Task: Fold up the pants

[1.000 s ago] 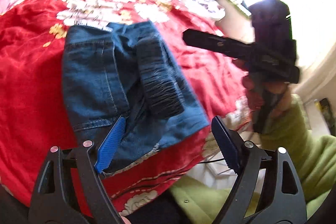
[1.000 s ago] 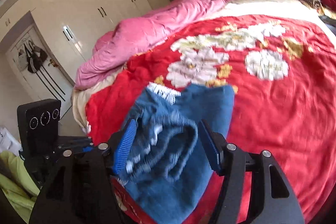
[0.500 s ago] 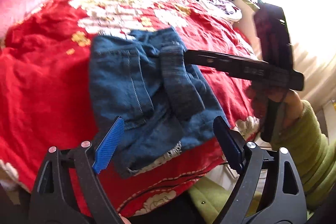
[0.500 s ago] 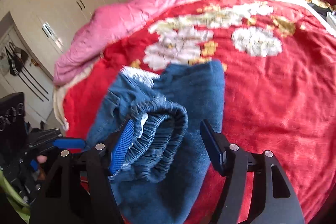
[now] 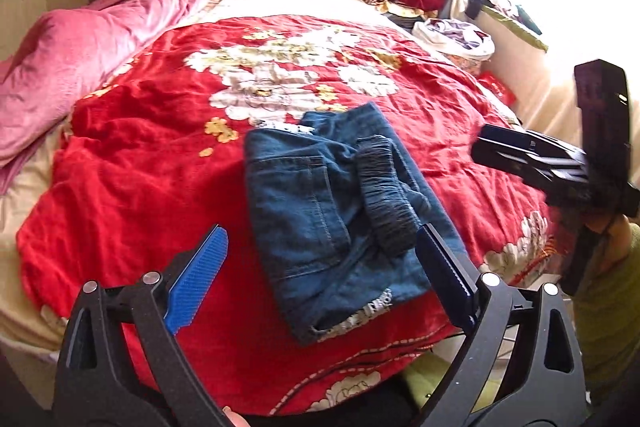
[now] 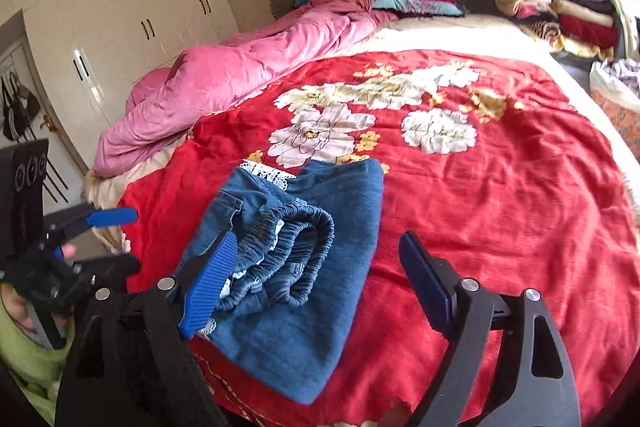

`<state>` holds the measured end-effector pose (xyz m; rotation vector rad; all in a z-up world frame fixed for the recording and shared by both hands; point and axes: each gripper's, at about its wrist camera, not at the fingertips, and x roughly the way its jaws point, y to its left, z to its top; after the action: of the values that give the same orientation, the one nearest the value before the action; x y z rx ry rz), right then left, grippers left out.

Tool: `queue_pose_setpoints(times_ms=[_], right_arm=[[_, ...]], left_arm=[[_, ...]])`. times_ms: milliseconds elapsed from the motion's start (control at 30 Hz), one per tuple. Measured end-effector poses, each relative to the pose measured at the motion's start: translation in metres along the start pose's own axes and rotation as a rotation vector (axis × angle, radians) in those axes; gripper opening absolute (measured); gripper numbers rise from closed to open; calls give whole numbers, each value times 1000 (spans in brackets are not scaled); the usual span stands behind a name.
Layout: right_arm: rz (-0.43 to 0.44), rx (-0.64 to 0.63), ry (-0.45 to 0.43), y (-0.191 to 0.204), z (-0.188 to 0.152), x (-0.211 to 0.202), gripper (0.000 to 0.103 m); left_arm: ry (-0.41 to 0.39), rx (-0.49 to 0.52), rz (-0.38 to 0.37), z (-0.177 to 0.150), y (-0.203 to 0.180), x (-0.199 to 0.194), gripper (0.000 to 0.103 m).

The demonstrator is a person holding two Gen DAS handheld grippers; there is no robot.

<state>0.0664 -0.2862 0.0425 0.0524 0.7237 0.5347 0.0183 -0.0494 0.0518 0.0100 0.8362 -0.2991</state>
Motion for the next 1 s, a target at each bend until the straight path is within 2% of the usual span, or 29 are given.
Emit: queue_pose_setpoints(times_ms=[233,467,700,867,933,1000], right_arm=[[-9,-106,-4,21,-10,-11,82],[-2,-219,29,45,-25,-4,82],[71,-328,63,71,-39,8,82],[96,-436,86,96,-50,16,81],[116,-469,91,104,-52,19,73],[133,-497,94,110,-53,22,72]], left_arm=[[12,-10,29,1,9,5,89],[31,-17,46,2,16,16,89],[65,-10,62,5,24,35,89],[103,-27,61,23,42,63,89],[115,-53,24,34,51,74,77],[129,-59,1,43,55,86,64]])
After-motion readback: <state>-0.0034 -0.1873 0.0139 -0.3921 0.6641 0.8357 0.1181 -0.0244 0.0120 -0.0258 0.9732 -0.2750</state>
